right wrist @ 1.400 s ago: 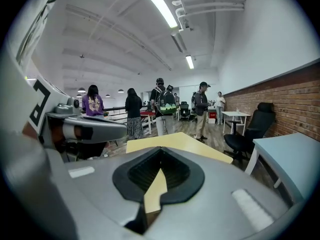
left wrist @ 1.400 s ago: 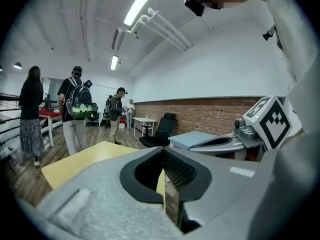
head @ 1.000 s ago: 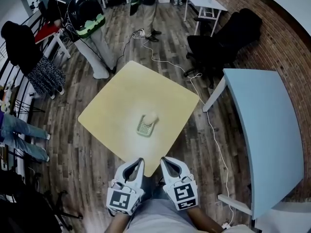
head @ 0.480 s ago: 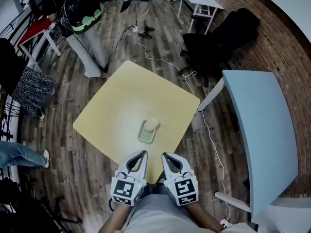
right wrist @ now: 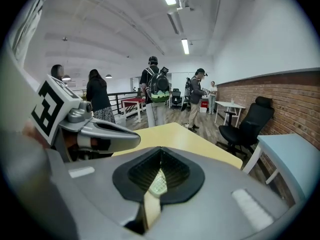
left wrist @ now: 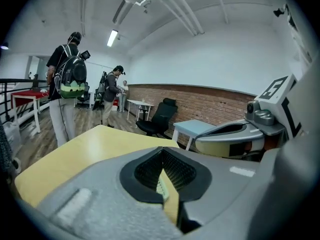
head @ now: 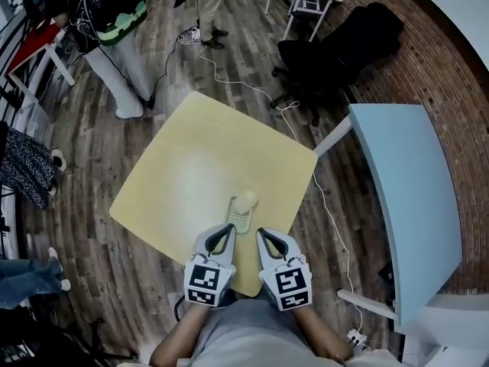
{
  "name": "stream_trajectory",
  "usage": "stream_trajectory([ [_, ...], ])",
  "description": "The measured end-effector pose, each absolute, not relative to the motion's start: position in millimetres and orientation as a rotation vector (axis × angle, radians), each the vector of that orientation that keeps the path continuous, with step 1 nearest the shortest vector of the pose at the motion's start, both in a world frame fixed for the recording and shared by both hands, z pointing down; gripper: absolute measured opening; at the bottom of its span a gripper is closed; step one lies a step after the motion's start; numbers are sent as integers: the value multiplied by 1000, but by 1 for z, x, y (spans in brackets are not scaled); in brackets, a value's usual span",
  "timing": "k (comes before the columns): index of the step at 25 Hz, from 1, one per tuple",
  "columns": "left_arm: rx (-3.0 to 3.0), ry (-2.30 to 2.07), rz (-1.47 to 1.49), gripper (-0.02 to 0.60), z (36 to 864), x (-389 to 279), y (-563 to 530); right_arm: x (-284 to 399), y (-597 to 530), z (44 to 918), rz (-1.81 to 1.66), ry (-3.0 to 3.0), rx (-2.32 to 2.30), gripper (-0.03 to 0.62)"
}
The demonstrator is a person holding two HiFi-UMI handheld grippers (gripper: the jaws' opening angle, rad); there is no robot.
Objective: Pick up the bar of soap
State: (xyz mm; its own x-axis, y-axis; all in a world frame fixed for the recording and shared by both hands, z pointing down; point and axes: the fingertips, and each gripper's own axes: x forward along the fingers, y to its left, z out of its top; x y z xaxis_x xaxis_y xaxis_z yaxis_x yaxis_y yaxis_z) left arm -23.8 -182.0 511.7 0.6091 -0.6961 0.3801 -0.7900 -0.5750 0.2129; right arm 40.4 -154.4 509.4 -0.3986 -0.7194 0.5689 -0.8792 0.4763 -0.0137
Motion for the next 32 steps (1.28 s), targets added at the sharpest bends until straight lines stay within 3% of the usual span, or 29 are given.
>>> stream_trajectory([
  [12,2400,-1046,424,3,590,2,-215,46,-206,564,455,-2151,1295,6],
  [22,2279,-1118,599,3,656,11,-233,64,-239,628,588,-2118,1241,86],
  [32,2268,-1144,624,3,671,11,-244,69,-264,663,703,-2105,1185,189],
])
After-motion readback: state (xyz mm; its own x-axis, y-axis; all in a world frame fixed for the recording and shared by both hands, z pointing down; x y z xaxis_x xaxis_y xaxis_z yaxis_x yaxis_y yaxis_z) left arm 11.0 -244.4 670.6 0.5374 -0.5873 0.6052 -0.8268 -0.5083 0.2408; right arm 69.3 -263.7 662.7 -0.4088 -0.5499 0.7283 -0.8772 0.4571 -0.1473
